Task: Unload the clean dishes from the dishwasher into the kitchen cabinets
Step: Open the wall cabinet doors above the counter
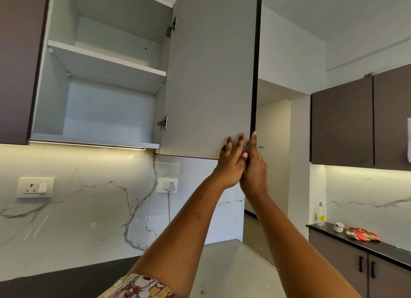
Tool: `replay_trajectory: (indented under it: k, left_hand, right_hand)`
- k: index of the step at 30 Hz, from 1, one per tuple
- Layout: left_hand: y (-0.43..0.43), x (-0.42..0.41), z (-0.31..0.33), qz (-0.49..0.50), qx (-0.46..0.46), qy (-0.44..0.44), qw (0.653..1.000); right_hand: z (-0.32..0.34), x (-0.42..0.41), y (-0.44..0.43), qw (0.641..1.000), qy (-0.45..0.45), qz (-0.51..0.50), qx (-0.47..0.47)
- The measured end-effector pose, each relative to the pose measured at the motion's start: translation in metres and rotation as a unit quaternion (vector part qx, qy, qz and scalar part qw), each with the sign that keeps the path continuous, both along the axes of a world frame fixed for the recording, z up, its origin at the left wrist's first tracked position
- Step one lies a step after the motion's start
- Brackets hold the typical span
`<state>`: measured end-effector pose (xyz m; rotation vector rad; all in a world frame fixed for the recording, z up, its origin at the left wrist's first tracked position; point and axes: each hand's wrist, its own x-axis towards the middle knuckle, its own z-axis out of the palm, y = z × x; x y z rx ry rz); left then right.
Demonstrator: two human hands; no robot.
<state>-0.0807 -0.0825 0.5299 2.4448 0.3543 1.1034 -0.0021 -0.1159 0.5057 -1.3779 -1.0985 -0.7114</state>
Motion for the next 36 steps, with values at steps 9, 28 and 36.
replay_trajectory:
  k: [9,28,36]
  left_hand:
    - [0.009,0.008,-0.021,0.007,0.012,-0.017,1.000]
    - [0.037,0.037,-0.376,-0.105,-0.231,0.197,0.947]
    - [0.038,0.019,-0.482,-0.150,-0.296,0.379,0.864]
  right_hand:
    - [-0.016,0.000,0.001,1.000,-0.007,0.022,0.006]
    - [-0.370,0.027,-0.043,0.898,0.229,-0.151,-0.343]
    - [-0.472,0.013,-0.120,0.766,0.372,-0.244,-0.465]
